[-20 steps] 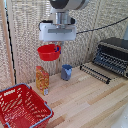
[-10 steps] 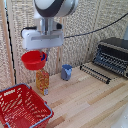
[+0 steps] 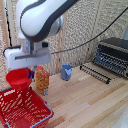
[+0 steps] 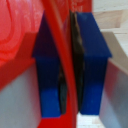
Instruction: Please locate the crimson dish within your space. Move your hand towards it gently. Tenderly hold the bowl carefully using your fingers and raise it. With caution, shift it towards the basket. Kindly let loose of the dish to drop it in the basket.
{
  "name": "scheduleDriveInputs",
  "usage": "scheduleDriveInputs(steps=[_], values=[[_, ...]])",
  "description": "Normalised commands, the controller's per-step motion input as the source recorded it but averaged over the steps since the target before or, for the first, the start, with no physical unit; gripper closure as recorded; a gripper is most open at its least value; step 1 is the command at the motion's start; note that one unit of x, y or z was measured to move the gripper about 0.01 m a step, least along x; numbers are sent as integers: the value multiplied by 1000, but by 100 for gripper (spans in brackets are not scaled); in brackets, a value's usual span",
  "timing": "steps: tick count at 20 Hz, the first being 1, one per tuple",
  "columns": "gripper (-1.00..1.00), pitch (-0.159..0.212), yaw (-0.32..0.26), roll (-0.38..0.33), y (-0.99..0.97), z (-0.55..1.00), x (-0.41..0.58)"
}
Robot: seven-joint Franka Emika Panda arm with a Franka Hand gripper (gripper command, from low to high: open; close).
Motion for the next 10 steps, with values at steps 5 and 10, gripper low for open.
scheduleDriveInputs(steps=[5,10], values=[[-100,0,4,-3,46,-53,23],[-100,-77,12,-49,-61,550,8]])
